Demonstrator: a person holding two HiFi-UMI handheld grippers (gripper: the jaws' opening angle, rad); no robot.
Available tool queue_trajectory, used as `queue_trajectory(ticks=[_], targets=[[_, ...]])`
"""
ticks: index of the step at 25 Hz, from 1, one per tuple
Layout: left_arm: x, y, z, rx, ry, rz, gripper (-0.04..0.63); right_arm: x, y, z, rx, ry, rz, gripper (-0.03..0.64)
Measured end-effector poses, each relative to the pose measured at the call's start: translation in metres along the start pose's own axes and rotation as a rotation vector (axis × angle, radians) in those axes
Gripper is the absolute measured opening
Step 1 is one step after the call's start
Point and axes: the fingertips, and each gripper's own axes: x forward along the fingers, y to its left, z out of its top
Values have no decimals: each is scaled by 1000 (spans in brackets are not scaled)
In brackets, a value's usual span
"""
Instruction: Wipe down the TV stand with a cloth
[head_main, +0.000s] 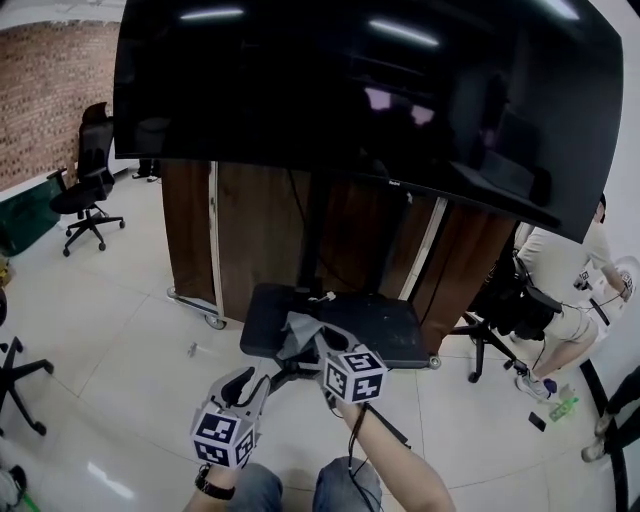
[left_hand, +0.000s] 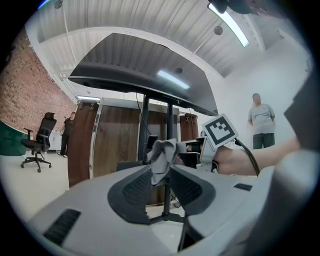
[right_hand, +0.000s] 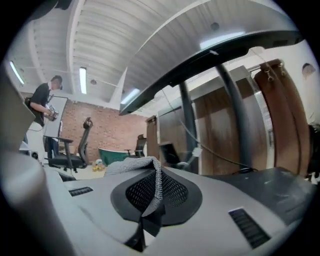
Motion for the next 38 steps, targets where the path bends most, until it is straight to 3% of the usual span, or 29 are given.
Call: queue_trajectory(ticks=[4,8,11,15,19,22,26,31,34,38], targets=[[1,-1,-10,-16,10,-26,150,-73,-115,-7,-19,10,-245,6],[10,-11,-18,-21,17,-70,150,-181,-230,-4,-30,-11,-546,6],[17,-17,-26,-26,22,-95,150,-249,-265,-3,-73,-49,-683,6],[25,-24,-38,-38,29,-117,151,-227,-203,-72,-176,40,-562,6],[27,-28,-51,-34,46,-117,150,-130,-111,-166,-184,93,-395,6],[18,-16,-58,-31,62,-72,152,-45,-76,-201,-140,91,-319,6],[-1,10,-71,-40,85,19,150,54,-73,-214,-117,75,-269,6],[-15,41,-90,-42,104,110,152,125,-101,-221,-118,28,-297,6],[-13,48,-97,-43,111,132,151,144,-117,-270,-111,96,-312,6],[-5,46,-110,-44,118,131,151,131,-105,-347,-92,221,-289,6]])
